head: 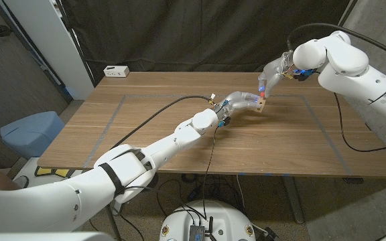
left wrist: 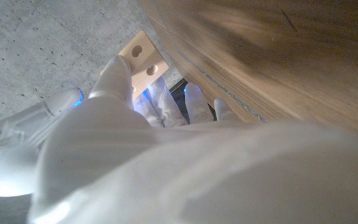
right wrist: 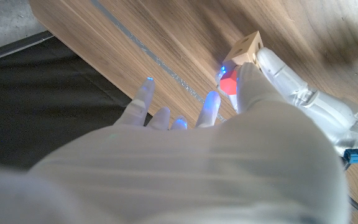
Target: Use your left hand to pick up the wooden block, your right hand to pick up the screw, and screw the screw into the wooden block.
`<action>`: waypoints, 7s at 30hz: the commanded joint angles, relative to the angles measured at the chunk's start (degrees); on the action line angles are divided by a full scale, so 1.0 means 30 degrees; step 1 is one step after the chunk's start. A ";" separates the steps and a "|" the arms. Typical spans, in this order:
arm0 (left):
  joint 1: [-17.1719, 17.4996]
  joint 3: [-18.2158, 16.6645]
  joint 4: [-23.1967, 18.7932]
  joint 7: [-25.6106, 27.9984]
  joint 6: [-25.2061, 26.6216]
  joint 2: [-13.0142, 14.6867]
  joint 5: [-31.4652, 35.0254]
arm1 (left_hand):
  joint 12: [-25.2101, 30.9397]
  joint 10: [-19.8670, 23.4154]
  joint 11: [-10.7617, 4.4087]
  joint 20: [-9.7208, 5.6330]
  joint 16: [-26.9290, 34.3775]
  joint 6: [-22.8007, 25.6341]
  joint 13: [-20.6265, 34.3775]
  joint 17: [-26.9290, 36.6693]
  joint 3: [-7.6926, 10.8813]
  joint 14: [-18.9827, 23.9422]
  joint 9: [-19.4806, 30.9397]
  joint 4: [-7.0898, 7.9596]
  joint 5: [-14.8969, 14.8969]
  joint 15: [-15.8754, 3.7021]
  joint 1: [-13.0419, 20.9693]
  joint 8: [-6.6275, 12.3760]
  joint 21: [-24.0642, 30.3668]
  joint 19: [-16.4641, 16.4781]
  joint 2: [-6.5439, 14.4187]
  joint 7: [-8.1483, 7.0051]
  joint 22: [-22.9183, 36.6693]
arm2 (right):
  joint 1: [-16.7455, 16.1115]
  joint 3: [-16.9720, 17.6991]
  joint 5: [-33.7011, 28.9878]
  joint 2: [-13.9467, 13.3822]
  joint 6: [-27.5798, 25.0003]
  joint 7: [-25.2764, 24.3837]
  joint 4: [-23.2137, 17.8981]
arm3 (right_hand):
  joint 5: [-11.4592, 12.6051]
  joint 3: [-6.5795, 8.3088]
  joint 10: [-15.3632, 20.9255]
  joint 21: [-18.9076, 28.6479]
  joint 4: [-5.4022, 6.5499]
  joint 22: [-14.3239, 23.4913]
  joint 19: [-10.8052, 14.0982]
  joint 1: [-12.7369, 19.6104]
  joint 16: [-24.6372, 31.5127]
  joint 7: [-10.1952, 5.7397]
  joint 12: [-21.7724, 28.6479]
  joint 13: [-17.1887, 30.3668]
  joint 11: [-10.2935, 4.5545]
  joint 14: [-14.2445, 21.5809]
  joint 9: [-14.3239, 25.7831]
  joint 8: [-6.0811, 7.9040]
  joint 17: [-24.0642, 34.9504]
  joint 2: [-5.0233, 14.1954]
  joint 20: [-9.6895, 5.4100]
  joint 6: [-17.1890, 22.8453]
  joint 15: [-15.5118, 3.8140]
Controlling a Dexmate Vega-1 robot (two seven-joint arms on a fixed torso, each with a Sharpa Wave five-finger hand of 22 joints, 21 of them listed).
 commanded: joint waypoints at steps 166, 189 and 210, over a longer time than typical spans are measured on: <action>0.0686 0.0258 -0.2254 -0.0228 0.1030 0.0735 0.0299 | 0.0138 0.0258 -0.0009 0.0183 -0.0038 0.1696 0.1746 0.0108 0.0335 0.0181 0.0125 0.0152 0.0117 -0.0917 -0.0282 0.0080 -0.0056 -0.0199 0.0440 0.0406 0.0123 | -0.2168 0.0301 0.0931 -0.0815 -0.3275 -0.2775 -0.1308 | -0.0254 -0.0722 0.8136 0.0250 0.1434 0.0027 0.4138 -0.2963 0.1337 0.4164 0.0927 -0.0242 0.1166 0.5202 -0.0765 0.2335 0.0165 0.2244 -0.3584 1.0728 -0.1854; 0.0562 0.0215 -0.1852 -0.0175 0.0674 0.0623 0.0313 | 0.0145 0.0284 -0.0011 0.0165 -0.0058 0.1721 0.1757 0.0096 0.0360 0.0163 0.0123 0.0143 0.0126 -0.0930 -0.0302 0.0068 -0.0047 -0.0198 0.0438 0.0377 0.0123 | -0.1752 -0.0213 -0.0344 -0.0474 -0.3768 -0.2030 -0.1179 | -0.0287 -0.1630 0.8442 0.0135 0.1930 0.0037 0.4288 -0.4960 0.1029 0.4415 0.0571 -0.0282 0.1424 0.5502 -0.0799 0.1475 0.0092 0.1599 -0.3579 1.1067 -0.1766; 0.0187 0.0195 -0.0781 -0.0241 0.0134 0.0245 0.0252 | 0.0129 0.0252 -0.0010 0.0177 -0.0049 0.1661 0.1761 0.0094 0.0363 0.0190 0.0122 0.0133 0.0129 -0.0896 -0.0317 0.0025 -0.0043 -0.0202 0.0426 0.0399 0.0122 | -0.1256 -0.0328 -0.0615 -0.0190 -0.3764 -0.0798 -0.0875 | -0.0034 -0.2512 0.6759 -0.0094 0.1962 0.0049 0.3389 -0.6606 0.0169 0.4536 -0.0083 -0.0162 0.3282 0.4488 -0.0595 -0.1606 0.0089 0.0929 -0.2926 0.6708 -0.0661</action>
